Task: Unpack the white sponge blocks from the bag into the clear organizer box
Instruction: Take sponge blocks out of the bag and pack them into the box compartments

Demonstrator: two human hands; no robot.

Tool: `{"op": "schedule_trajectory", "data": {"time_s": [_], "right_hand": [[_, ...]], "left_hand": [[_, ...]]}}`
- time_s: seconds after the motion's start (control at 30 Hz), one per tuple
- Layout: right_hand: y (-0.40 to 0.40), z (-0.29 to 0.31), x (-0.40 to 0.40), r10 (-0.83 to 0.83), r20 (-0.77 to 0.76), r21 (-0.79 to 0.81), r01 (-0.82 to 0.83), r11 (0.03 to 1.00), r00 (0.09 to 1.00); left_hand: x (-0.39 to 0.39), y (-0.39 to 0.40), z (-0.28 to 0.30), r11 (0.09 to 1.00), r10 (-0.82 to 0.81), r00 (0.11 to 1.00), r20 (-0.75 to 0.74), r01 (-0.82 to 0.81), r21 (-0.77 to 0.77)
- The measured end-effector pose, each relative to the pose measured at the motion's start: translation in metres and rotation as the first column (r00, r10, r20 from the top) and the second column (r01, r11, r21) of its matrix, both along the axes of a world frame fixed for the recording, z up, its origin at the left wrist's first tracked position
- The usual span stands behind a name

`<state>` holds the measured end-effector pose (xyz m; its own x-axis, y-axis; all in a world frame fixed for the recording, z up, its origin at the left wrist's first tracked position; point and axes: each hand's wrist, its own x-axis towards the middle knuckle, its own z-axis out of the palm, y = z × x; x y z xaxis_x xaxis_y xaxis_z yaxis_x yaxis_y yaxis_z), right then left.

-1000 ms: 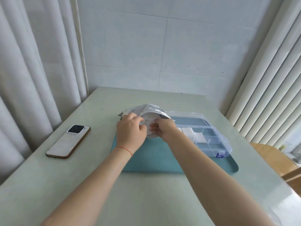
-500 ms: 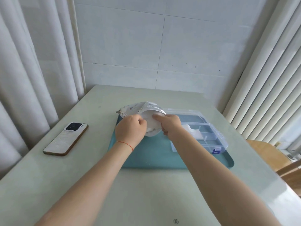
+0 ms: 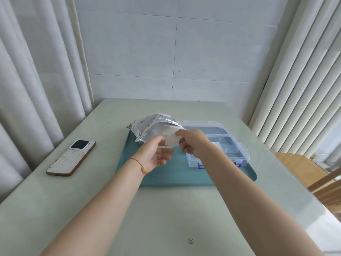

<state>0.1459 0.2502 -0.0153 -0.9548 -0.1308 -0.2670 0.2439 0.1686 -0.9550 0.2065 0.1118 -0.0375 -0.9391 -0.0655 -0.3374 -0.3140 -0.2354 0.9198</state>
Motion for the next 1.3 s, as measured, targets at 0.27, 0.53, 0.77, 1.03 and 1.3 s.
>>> {"op": "schedule_trajectory", "data": {"time_s": [0.27,0.53,0.77,1.03,1.3], "right_hand": [[0.008,0.0,0.002,0.1,0.001,0.015,-0.1,0.995,0.995],[0.009,0.003,0.004,0.2,0.01,0.088,-0.2,0.976,0.98],[0.004,0.004,-0.002,0.111,0.013,0.095,-0.111,0.989,0.994],[-0.001,0.002,-0.002,0.088,-0.147,0.233,-0.052,0.971,0.985],[0.012,0.008,-0.006,0.013,-0.174,0.304,0.041,0.952,0.985]], "left_hand": [[-0.008,0.004,-0.009,0.99,0.117,0.993,-0.034,-0.114,0.082],[-0.016,0.003,-0.011,0.993,0.081,0.994,-0.069,-0.086,-0.075],[-0.013,-0.004,-0.007,0.996,0.002,0.997,-0.081,-0.009,-0.094],[-0.012,-0.008,-0.007,1.0,-0.027,0.989,-0.145,0.027,-0.001],[-0.012,-0.01,-0.015,0.998,-0.002,0.99,-0.14,-0.006,-0.058]]}}
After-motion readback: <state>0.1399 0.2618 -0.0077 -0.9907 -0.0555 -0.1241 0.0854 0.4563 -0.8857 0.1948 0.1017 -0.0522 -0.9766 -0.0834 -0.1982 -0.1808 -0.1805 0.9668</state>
